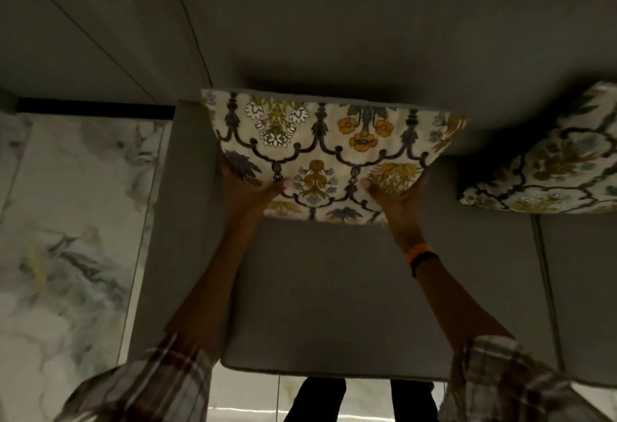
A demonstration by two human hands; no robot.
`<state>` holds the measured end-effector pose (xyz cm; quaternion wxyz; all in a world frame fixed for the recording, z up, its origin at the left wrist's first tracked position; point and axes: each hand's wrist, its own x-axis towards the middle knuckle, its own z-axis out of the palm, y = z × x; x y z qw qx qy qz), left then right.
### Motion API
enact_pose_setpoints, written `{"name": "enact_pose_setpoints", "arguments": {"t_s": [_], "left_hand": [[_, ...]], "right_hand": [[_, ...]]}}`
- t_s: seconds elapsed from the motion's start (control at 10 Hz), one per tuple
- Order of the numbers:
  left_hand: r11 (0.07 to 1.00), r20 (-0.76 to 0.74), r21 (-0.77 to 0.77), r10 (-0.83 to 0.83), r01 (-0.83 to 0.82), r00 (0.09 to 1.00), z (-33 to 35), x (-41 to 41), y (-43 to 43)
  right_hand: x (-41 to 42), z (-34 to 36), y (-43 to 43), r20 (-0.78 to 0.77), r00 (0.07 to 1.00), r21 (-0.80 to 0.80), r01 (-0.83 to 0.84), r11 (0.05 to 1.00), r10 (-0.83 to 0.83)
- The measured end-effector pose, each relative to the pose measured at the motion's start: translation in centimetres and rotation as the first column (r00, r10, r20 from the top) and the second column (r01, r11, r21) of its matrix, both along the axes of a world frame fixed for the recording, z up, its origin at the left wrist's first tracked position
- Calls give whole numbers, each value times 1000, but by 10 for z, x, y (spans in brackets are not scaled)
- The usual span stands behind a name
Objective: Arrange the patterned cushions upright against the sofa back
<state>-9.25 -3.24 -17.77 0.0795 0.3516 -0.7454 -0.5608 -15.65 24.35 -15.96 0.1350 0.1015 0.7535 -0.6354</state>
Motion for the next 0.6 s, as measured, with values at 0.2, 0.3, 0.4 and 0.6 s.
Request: {"name": "enact_pose_setpoints", "arguments": {"t_s": [0.2, 0.3, 0.4, 0.6], "left_hand": [[992, -7, -59, -109, 109, 994, -5, -19, -4], [996, -5, -40, -78, 78, 997, -7, -17, -3], [993, 31, -102, -53, 56, 998, 10, -8, 5], [863, 77, -492, -87, 113, 993, 57, 31, 31]], "right_hand": [[-34, -4, -11, -17, 998, 21, -57, 998, 57], [-32, -2, -11, -76, 995, 75, -61, 995, 67], [-17, 11, -12, -91, 996, 107, -2, 994, 12], [50, 54, -30, -255, 966, 407, 152, 901, -48]]}}
